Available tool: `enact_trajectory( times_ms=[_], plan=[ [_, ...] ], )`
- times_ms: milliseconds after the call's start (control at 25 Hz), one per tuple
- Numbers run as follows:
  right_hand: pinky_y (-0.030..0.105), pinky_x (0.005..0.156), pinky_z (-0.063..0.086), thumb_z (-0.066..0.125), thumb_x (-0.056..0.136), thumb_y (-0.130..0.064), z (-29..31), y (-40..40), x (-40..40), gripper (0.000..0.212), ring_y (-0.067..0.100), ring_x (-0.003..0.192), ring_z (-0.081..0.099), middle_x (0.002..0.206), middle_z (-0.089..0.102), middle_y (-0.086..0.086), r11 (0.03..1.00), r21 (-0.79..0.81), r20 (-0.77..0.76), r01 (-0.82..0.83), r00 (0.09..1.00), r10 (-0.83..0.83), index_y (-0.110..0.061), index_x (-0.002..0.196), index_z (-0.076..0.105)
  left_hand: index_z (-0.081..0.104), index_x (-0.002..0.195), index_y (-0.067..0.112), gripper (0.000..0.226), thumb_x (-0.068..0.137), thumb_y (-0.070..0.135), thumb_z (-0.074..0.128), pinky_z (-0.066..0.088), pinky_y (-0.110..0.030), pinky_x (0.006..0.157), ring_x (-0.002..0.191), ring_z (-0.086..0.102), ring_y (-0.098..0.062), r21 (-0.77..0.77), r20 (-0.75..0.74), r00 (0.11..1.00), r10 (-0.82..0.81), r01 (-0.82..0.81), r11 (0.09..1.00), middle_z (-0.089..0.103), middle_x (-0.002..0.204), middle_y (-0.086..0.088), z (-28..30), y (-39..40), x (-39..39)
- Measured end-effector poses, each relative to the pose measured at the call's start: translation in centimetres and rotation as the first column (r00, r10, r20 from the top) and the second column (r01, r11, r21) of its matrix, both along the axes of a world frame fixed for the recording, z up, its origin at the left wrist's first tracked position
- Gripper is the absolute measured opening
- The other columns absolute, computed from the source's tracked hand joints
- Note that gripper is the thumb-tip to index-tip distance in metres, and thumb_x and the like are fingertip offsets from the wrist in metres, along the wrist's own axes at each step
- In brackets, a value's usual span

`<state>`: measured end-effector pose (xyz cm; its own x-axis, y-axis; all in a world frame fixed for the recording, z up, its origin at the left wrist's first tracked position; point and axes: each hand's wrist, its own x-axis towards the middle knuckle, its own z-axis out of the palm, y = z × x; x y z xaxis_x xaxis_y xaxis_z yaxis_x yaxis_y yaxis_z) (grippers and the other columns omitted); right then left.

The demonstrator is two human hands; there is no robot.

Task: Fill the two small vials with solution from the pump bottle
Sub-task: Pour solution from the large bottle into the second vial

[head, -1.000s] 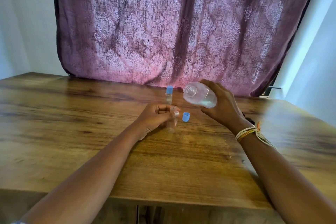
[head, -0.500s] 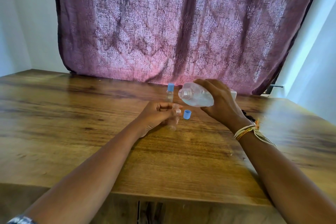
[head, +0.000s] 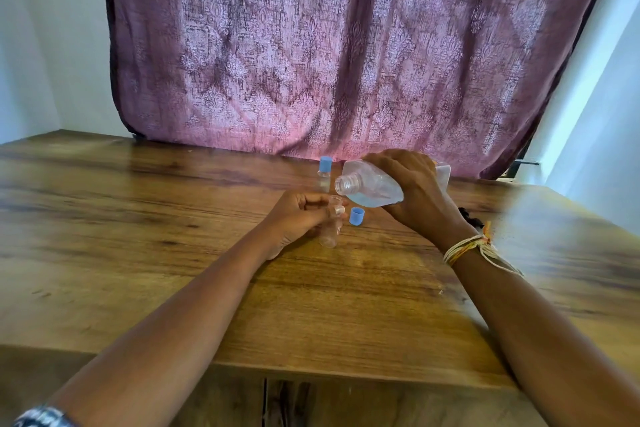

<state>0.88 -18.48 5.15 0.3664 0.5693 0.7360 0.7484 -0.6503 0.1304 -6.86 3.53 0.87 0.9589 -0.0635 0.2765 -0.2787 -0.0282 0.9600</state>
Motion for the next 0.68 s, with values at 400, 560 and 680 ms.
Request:
enact_trajectory(
  times_ms=[400,560,680],
  plan=[
    [0.049,0.089,0.041,0.072,0.08,-0.022,-0.08,-0.04,-0.04,0.051,0.027,0.107,0.057,0.115,0.062,0.005,1.0,-0.019,0.081,-0.003,0.997,0.005,-0.027,0.127,0.052,0.076,0.101,0.008,0.017,0.085,0.012,0.073,0.059,-0.049,0.083,0.089,0.072,-0.032,0.029,-0.016,1.0,0.023,-0.023,0.999,0.076,0.098,-0.022,0.26,-0.17,-0.31],
    [0.049,0.091,0.04,0.07,0.081,-0.023,-0.01,-0.22,0.09,0.05,0.027,0.108,0.056,0.117,0.06,0.005,1.0,-0.022,0.096,0.009,0.995,-0.007,-0.027,0.128,0.052,0.077,0.098,0.012,0.014,0.085,0.012,0.072,0.06,-0.044,0.08,0.088,0.072,-0.031,0.031,-0.012,1.0,0.015,-0.014,0.999,0.076,0.097,-0.022,0.32,-0.21,-0.46],
    [0.05,0.091,0.04,0.069,0.083,-0.025,-0.01,-0.17,0.18,0.049,0.027,0.108,0.056,0.116,0.06,0.005,1.0,-0.025,0.099,0.014,0.995,-0.011,-0.028,0.128,0.051,0.076,0.098,0.011,0.014,0.085,0.012,0.073,0.059,-0.05,0.085,0.094,0.072,-0.036,0.03,-0.015,1.0,0.026,-0.026,0.999,0.076,0.099,-0.021,0.29,-0.24,-0.49]
  ],
)
